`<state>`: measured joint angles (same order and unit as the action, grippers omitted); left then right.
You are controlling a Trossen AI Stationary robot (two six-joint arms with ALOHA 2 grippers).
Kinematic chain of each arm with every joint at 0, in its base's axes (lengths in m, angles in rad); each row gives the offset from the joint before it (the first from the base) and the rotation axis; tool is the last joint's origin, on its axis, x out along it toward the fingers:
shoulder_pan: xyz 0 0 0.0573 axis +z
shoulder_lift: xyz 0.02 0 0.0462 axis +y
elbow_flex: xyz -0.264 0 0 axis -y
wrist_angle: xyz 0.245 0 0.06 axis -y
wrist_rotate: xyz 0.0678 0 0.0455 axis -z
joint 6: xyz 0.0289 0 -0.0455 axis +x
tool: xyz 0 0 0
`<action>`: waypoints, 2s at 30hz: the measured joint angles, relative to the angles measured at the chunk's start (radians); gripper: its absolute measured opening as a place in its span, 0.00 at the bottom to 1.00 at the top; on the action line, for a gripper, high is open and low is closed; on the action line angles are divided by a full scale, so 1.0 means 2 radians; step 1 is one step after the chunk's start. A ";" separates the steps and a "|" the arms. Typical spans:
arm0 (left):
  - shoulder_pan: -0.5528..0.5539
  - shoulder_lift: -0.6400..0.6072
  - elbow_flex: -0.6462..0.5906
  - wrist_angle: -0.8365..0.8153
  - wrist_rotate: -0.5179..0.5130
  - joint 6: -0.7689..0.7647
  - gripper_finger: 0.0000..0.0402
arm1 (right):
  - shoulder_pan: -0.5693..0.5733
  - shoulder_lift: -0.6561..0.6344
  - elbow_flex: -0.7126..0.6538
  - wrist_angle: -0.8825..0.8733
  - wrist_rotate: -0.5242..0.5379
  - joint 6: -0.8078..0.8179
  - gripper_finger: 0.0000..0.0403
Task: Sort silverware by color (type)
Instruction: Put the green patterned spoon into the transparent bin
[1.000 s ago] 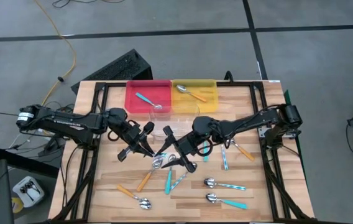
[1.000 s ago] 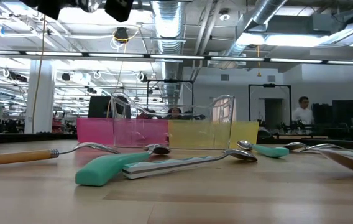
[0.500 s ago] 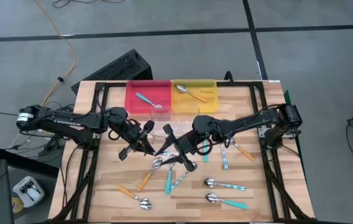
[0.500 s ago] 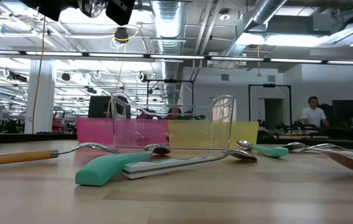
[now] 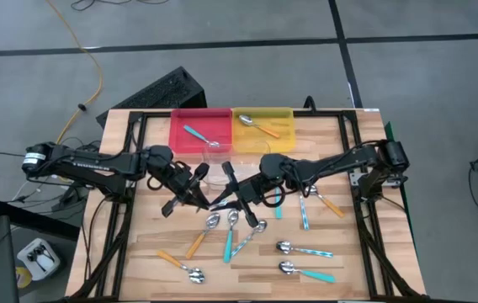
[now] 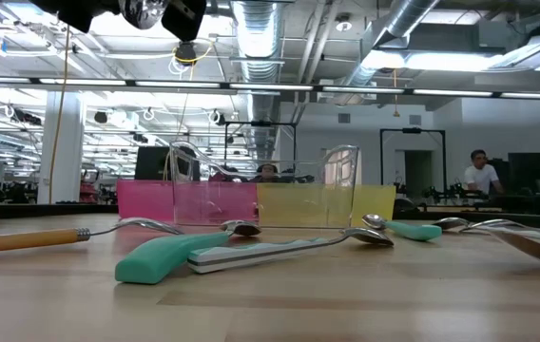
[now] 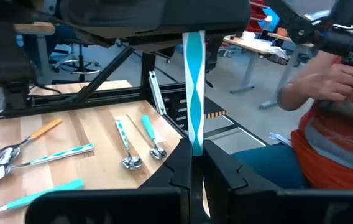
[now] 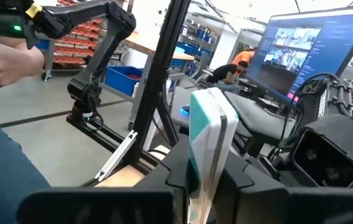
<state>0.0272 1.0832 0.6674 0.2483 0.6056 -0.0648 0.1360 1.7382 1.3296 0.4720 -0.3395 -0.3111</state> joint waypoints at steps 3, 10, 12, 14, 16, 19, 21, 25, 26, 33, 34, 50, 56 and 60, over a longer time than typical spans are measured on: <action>-0.001 -0.001 0.000 -0.009 -0.032 0.001 0.05 | 0.000 -0.001 0.000 -0.002 0.004 0.004 0.15; -0.007 -0.001 0.000 -0.033 -0.045 0.016 0.27 | 0.001 0.001 -0.001 -0.006 0.009 0.021 0.15; -0.009 -0.001 0.000 -0.042 -0.056 0.017 0.33 | 0.001 0.001 -0.001 -0.012 0.013 0.026 0.15; -0.010 -0.003 0.000 -0.058 -0.070 0.017 0.39 | 0.001 0.001 -0.001 -0.015 0.014 0.031 0.15; -0.009 -0.007 0.000 -0.083 -0.087 0.020 0.44 | 0.000 0.001 -0.001 -0.018 0.018 0.037 0.15; -0.006 -0.021 0.000 -0.125 -0.117 0.022 0.50 | -0.001 0.001 -0.001 -0.031 0.043 0.050 0.15; -0.004 -0.034 0.003 -0.156 -0.133 0.021 0.51 | -0.001 0.001 -0.001 -0.041 0.059 0.054 0.15; -0.002 -0.065 0.024 -0.225 -0.172 0.022 0.52 | -0.005 0.001 -0.001 -0.053 0.079 0.064 0.15; -0.002 -0.074 0.030 -0.243 -0.186 0.025 0.52 | -0.007 0.001 -0.001 -0.056 0.085 0.068 0.15; -0.002 -0.132 0.045 -0.343 -0.278 0.018 0.52 | -0.012 0.000 -0.001 -0.087 0.173 0.077 0.15; -0.002 -0.141 0.045 -0.351 -0.284 0.013 0.52 | -0.015 0.000 -0.001 -0.092 0.181 0.078 0.15; -0.002 -0.191 0.045 -0.378 -0.311 -0.018 0.52 | -0.066 0.000 0.046 -0.194 0.276 0.114 0.15; -0.002 -0.193 0.045 -0.416 -0.351 -0.027 0.52 | -0.081 0.000 0.090 -0.326 0.307 0.141 0.15; -0.002 -0.196 0.045 -0.422 -0.363 -0.027 0.52 | -0.088 0.000 0.092 -0.381 0.306 0.168 0.15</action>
<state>0.0223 0.6913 0.7578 -0.5955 -0.1196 -0.1181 -0.0391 1.7385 1.5135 -0.2895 0.2733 0.0241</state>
